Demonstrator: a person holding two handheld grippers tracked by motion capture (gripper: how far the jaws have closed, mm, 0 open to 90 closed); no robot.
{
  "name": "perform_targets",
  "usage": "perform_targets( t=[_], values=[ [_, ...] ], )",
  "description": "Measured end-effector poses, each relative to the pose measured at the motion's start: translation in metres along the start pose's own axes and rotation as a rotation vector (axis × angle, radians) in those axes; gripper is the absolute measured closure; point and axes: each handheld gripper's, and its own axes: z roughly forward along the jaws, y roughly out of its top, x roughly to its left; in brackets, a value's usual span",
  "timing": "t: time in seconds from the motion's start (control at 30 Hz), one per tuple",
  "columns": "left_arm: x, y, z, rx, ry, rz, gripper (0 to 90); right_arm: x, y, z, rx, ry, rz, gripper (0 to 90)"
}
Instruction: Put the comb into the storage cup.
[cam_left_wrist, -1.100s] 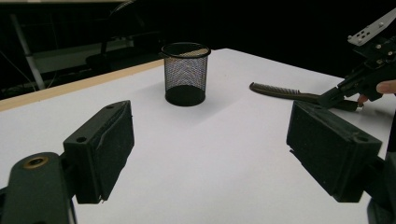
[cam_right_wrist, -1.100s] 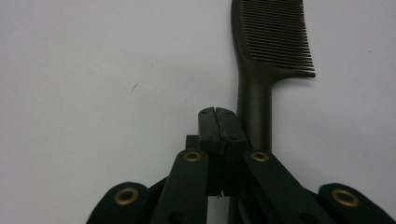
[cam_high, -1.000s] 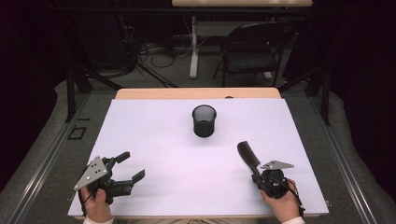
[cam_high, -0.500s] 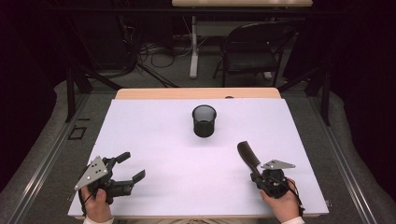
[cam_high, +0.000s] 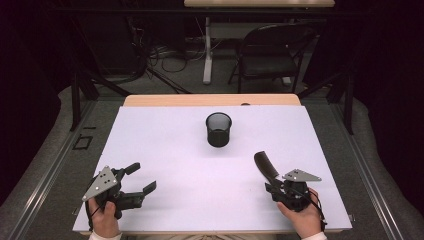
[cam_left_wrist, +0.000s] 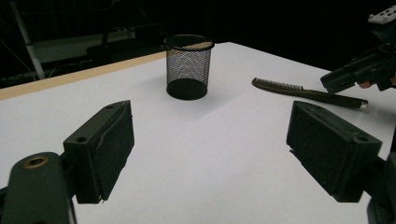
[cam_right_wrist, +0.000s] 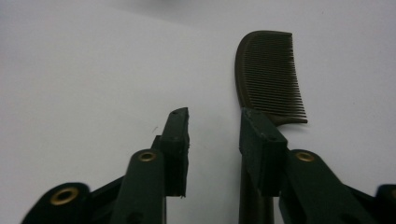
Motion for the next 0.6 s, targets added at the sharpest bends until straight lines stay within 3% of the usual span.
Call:
perform_targets(
  t=[0.23,0.47,0.6],
  values=[
    [0.002,0.0,0.001,-0.004,0.001,-0.016,15.4,0.002,0.004,-0.003,-0.06,0.009,-0.006,50.3],
    [0.005,0.0,0.001,-0.005,0.002,-0.028,15.4,0.001,0.01,-0.011,-0.122,0.029,0.019,44.6],
    [0.007,0.0,0.001,-0.003,-0.002,-0.038,15.4,-0.001,0.013,-0.016,-0.149,0.024,0.031,34.4]
  ],
)
